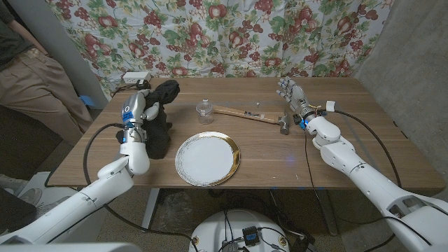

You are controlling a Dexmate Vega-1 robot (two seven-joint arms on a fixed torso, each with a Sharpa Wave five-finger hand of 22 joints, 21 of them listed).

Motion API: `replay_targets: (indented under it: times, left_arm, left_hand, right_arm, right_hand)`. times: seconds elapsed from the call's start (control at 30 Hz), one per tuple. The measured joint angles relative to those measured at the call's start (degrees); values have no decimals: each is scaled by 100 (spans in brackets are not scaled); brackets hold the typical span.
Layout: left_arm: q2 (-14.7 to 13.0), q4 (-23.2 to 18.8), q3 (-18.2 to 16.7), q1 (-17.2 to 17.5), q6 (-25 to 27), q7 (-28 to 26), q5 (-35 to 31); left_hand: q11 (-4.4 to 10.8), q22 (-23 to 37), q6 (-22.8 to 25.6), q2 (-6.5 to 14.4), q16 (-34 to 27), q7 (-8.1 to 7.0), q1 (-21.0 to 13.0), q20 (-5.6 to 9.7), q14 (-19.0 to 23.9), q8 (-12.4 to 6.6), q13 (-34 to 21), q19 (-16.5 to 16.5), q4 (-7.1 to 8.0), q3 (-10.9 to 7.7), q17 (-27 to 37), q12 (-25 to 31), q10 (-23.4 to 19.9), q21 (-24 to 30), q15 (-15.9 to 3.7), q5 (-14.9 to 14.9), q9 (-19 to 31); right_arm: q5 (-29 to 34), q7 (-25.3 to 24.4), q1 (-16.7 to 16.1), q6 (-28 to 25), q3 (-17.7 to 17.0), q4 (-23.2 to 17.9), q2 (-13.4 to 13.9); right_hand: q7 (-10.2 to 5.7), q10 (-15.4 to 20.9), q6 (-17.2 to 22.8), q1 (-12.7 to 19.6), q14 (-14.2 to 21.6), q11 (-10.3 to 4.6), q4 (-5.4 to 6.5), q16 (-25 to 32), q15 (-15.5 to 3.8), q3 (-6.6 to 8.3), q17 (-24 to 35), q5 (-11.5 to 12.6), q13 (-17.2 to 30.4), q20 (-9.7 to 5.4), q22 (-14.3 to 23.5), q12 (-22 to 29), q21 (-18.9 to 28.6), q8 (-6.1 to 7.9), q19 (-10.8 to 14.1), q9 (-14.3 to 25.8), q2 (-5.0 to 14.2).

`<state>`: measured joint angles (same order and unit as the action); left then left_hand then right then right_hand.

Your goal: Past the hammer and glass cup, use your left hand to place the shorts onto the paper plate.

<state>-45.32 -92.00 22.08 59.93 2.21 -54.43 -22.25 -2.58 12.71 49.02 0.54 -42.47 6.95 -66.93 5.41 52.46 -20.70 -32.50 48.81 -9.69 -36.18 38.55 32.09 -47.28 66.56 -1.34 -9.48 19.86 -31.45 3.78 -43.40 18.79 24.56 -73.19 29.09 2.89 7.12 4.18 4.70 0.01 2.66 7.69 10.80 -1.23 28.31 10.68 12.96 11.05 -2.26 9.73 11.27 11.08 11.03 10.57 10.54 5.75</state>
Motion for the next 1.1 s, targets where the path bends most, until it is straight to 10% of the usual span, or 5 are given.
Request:
replay_targets:
  times: [1.1]
  left_arm:
    - [-136, -213, -73, -127, -834, 608, -208]
  left_hand:
    - [14, -104, 85, 0, 59, 4, 0, 4, 42, 99, -241, -126, 24, -24, 169, -17, -13, 259, 0, 22, 54]
  right_arm:
    - [57, 1, 69, 67, 11, 120, -22]
  right_hand:
    - [0, 0, 0, 0, 0, 0, 0, 0, 0, 0, 0, 0, 0, 0, 0, 0, 0, 0, 0, 0, 0]
